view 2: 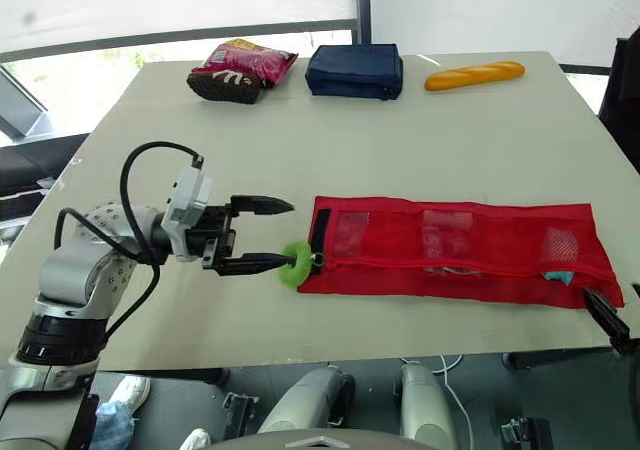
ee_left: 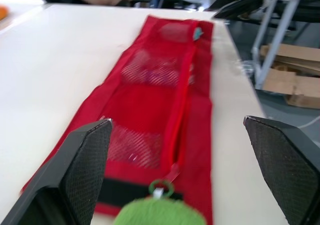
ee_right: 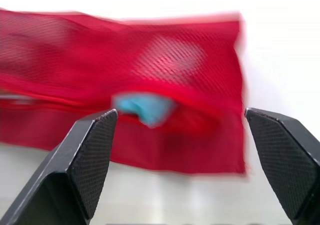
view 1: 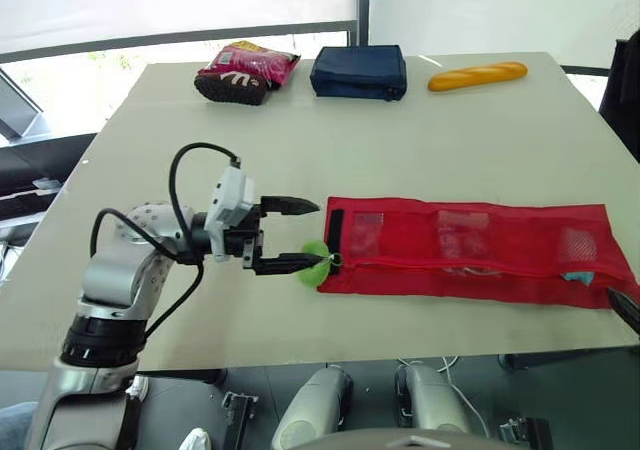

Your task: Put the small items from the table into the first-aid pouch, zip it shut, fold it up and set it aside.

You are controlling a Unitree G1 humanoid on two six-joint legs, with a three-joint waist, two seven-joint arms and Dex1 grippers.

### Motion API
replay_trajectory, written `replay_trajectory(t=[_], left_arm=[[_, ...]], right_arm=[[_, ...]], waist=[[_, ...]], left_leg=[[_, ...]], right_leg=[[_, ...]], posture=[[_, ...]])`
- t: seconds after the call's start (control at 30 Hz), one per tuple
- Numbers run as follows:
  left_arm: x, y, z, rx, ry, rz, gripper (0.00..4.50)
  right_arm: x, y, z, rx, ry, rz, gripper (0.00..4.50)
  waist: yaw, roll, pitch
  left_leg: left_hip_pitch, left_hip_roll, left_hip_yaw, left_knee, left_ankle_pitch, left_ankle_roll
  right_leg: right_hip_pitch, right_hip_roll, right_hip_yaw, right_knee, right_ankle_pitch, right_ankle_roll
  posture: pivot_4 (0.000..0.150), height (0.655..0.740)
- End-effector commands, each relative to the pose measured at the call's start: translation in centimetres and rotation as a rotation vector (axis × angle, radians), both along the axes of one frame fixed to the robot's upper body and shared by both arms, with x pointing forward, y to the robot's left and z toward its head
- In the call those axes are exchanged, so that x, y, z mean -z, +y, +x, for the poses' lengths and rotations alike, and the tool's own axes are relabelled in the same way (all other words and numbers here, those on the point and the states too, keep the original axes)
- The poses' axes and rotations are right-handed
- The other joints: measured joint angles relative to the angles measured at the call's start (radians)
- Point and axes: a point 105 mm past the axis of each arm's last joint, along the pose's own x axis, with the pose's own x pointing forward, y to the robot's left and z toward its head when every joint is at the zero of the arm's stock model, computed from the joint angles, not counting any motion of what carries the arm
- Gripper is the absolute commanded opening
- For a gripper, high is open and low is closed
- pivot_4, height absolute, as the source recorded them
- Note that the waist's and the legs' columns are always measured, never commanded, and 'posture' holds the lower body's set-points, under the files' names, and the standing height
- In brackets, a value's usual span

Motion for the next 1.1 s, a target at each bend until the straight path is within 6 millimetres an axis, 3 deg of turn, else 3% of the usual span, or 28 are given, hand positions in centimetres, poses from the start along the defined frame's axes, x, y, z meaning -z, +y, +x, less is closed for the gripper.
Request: replay_trajectory(t=[0.03, 0.23, 0.37, 0.47, 0.6, 0.8, 1.03, 1.1], left_arm=[[-0.3, 1.9, 1.7, -0.097, -0.081, 0.019, 4.50], [1.7, 3.3, 5.3, -0.246, -0.026, 0.089, 4.50], [3.2, 1.7, 6.5, -0.269, 0.075, 0.092, 4.50], [4.5, -0.7, 7.0, -0.268, 0.213, 0.064, 4.50], [6.1, -3.2, 6.9, -0.303, 0.454, 0.037, 4.50], [9.7, -4.0, 5.4, -0.320, 0.617, 0.201, 4.50], [8.4, -6.5, 3.9, -0.225, 0.800, 0.061, 4.50], [8.2, -6.5, 4.2, -0.253, 0.859, 0.003, 3.77]], right_arm=[[-3.1, 4.9, 0.4, -0.291, -0.083, -0.094, 4.46], [-5.3, 11.6, 0.1, -0.625, -0.097, -0.033, 4.46], [-6.4, 14.1, 0.0, -0.727, -0.122, -0.013, 4.46], [-7.0, 15.5, 0.0, -0.769, -0.139, 0.000, 4.46], [-7.0, 16.1, -0.1, -0.777, -0.144, -0.006, 4.46], [-7.2, 16.5, -0.5, -0.772, -0.161, -0.002, 4.46], [-7.0, 16.5, -0.5, -0.756, -0.168, -0.004, 4.46], [-6.9, 16.6, -0.5, -0.756, -0.168, -0.006, 4.50]], waist=[[0.002, -0.001, 0.000], [0.009, -0.002, 0.001], [0.011, -0.004, 0.001], [0.011, -0.007, 0.002], [0.009, -0.009, 0.002], [0.010, -0.009, -0.001], [0.016, -0.008, -0.002], [0.022, -0.008, -0.002]], left_leg=[[0.000, 0.000, 0.000, 0.000, 0.000, 0.000], [-0.001, 0.000, -0.001, 0.001, 0.000, 0.000], [-0.002, 0.000, 0.000, 0.001, -0.001, 0.001], [-0.002, 0.000, -0.001, 0.002, -0.001, 0.001], [-0.003, 0.000, -0.001, 0.002, -0.001, 0.001], [0.000, 0.000, -0.001, 0.002, -0.001, 0.001], [0.011, 0.000, -0.001, 0.001, -0.005, 0.007], [0.010, 0.000, -0.001, 0.001, -0.003, 0.004]], right_leg=[[0.000, 0.000, -0.001, 0.000, 0.000, 0.000], [0.001, -0.001, -0.002, -0.002, 0.002, -0.004], [0.001, -0.002, -0.002, -0.003, 0.003, -0.004], [0.001, -0.002, -0.003, -0.003, 0.003, -0.004], [0.001, -0.002, -0.003, -0.003, 0.003, -0.004], [0.003, -0.002, -0.003, -0.003, 0.003, -0.004], [0.014, -0.002, -0.003, -0.005, 0.000, 0.000], [0.014, -0.002, -0.003, -0.005, 0.000, 0.001]], posture=[[0.150, 0.7293], [0.150, 0.7293], [0.150, 0.7293], [0.150, 0.7293], [0.150, 0.7293], [0.150, 0.7293], [0.150, 0.7293], [0.150, 0.7293]])
